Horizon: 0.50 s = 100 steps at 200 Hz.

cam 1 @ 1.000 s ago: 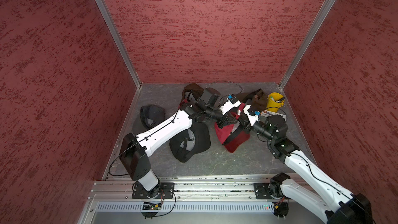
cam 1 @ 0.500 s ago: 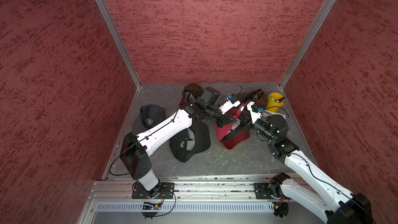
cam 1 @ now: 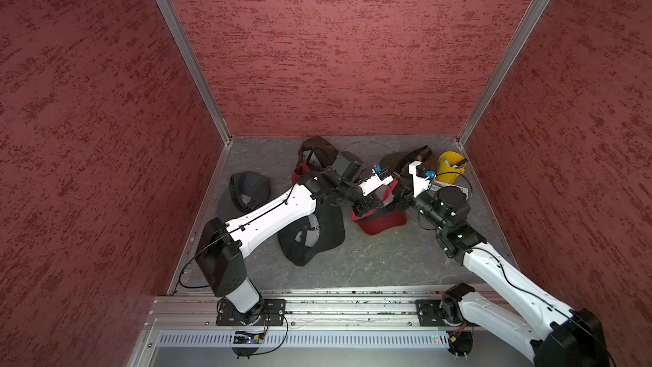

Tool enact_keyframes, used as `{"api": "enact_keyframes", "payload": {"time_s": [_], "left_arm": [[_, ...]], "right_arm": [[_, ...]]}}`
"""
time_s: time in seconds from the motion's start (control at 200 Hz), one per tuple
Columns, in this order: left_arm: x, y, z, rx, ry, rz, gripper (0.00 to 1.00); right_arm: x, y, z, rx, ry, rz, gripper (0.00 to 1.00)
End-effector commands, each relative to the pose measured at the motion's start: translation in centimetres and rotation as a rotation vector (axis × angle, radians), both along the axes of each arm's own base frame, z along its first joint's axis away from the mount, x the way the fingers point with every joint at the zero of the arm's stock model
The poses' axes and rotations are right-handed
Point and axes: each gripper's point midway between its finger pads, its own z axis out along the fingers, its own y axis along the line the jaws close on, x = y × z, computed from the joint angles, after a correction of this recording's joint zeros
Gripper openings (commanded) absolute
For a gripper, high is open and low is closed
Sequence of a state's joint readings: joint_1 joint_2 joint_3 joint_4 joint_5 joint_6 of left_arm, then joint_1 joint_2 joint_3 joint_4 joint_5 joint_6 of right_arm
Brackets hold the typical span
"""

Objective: Open the adjustable buckle of the baseball cap
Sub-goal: Pull the adjustable strap on the baseball cap.

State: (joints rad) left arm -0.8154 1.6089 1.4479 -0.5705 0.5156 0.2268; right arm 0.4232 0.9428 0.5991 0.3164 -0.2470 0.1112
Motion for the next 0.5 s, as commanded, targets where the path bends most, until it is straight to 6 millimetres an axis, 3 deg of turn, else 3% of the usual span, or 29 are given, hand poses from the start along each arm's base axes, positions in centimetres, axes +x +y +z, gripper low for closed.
{"api": "enact_keyframes", "payload": {"time_s": [0.0,0.105,0.215,0.296,0.376,0.496], "left_arm": [[0.1,0.6,1.9,-0.040,-0.094,0.003,0.00],[0.4,0.8,2.5,-0.081,-0.129,0.026,0.03],[2.0,1.1,3.4,-0.113,-0.162,0.105,0.41],[3.6,1.0,5.2,-0.182,-0.203,0.188,0.56],[4.4,1.1,7.6,-0.267,-0.248,0.249,0.61],[3.9,1.5,9.7,-0.342,-0.282,0.279,0.68]], "right_arm": [[0.4,-0.4,2.5,0.070,-0.020,-0.041,0.00],[0.7,-0.8,2.8,0.089,-0.005,-0.068,0.00],[1.1,-1.2,3.6,0.128,0.019,-0.101,0.00],[1.7,-1.9,4.2,0.167,0.044,-0.150,0.00],[2.5,-2.8,4.4,0.205,0.090,-0.222,0.00],[3.4,-4.0,4.5,0.264,0.145,-0.309,0.00]]}}
